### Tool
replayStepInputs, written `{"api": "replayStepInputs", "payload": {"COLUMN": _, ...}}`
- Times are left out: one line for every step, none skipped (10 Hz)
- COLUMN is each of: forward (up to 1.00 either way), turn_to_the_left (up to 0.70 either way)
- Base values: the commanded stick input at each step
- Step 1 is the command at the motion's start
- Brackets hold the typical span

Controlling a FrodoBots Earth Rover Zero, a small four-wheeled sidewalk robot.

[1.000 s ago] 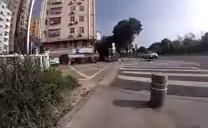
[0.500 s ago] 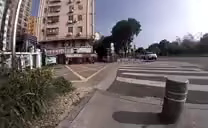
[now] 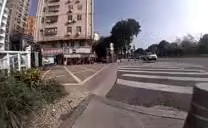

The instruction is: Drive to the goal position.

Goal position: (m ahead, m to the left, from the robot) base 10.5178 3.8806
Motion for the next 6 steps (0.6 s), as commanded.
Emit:
{"api": "replayStepInputs", "payload": {"forward": 0.7, "turn_to_the_left": 0.0}}
{"api": "replayStepInputs", "payload": {"forward": 0.7, "turn_to_the_left": 0.0}}
{"api": "replayStepInputs", "payload": {"forward": 0.7, "turn_to_the_left": 0.0}}
{"api": "replayStepInputs", "payload": {"forward": 0.7, "turn_to_the_left": 0.0}}
{"api": "replayStepInputs", "payload": {"forward": 0.7, "turn_to_the_left": 0.0}}
{"api": "replayStepInputs", "payload": {"forward": 0.7, "turn_to_the_left": 0.0}}
